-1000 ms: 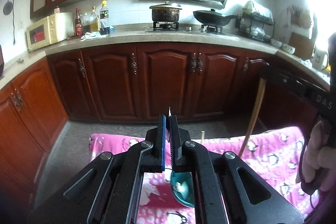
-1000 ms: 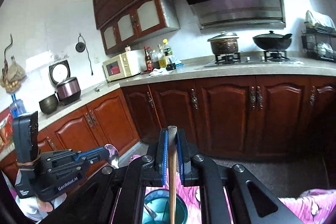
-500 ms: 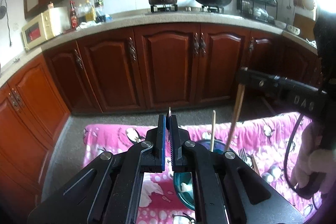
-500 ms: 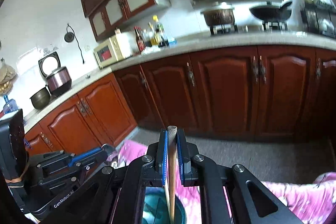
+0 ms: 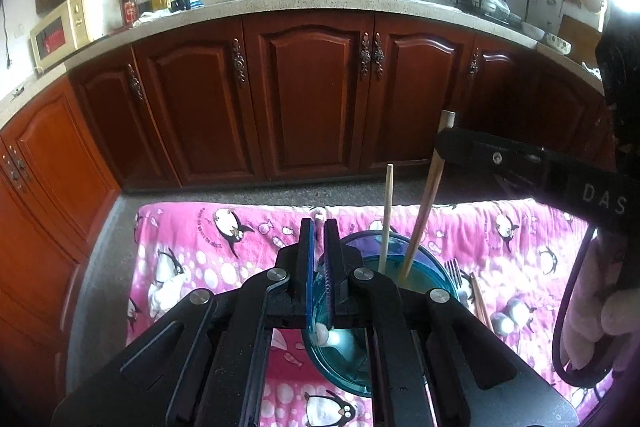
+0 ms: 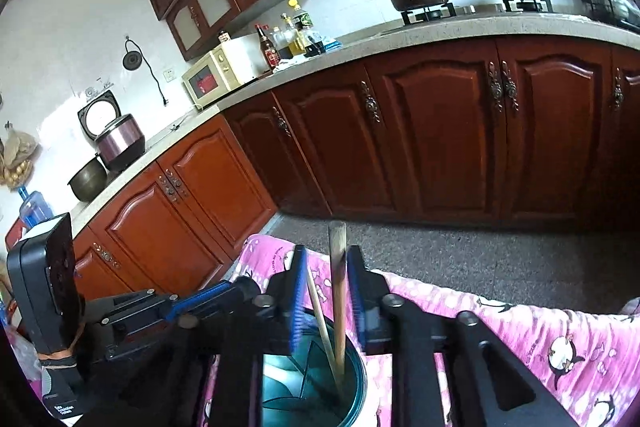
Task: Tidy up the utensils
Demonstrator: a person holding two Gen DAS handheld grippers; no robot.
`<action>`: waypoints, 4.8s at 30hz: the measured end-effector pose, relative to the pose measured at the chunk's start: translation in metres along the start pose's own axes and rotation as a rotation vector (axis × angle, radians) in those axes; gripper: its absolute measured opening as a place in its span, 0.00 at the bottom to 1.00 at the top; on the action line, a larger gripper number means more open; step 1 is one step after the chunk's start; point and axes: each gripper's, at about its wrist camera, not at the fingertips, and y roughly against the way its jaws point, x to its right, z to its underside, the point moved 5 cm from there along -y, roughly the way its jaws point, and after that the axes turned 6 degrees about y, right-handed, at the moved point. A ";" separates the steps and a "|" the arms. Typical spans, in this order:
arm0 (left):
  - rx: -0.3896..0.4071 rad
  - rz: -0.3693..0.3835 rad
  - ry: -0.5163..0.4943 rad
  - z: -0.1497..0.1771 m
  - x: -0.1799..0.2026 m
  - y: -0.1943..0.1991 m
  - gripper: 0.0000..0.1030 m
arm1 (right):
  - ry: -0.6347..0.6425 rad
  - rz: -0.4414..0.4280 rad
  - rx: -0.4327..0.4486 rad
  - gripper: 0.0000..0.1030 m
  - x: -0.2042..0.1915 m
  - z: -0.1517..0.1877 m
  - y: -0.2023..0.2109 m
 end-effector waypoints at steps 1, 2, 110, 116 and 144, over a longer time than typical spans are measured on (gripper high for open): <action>0.001 0.001 0.002 0.000 0.000 0.001 0.05 | -0.002 -0.003 -0.002 0.23 0.000 0.001 0.001; 0.002 0.002 0.005 0.000 -0.001 0.002 0.06 | -0.002 -0.004 -0.005 0.24 0.000 0.003 0.002; -0.348 0.410 0.045 0.130 0.097 0.042 0.05 | -0.388 -0.073 -0.049 0.02 0.116 0.165 0.147; -0.260 0.417 0.071 0.101 0.090 0.062 0.04 | -0.316 -0.073 -0.026 0.01 0.096 0.145 0.157; -0.077 0.382 0.168 0.020 0.021 0.112 0.04 | -0.149 0.016 -0.340 0.22 0.084 0.144 0.025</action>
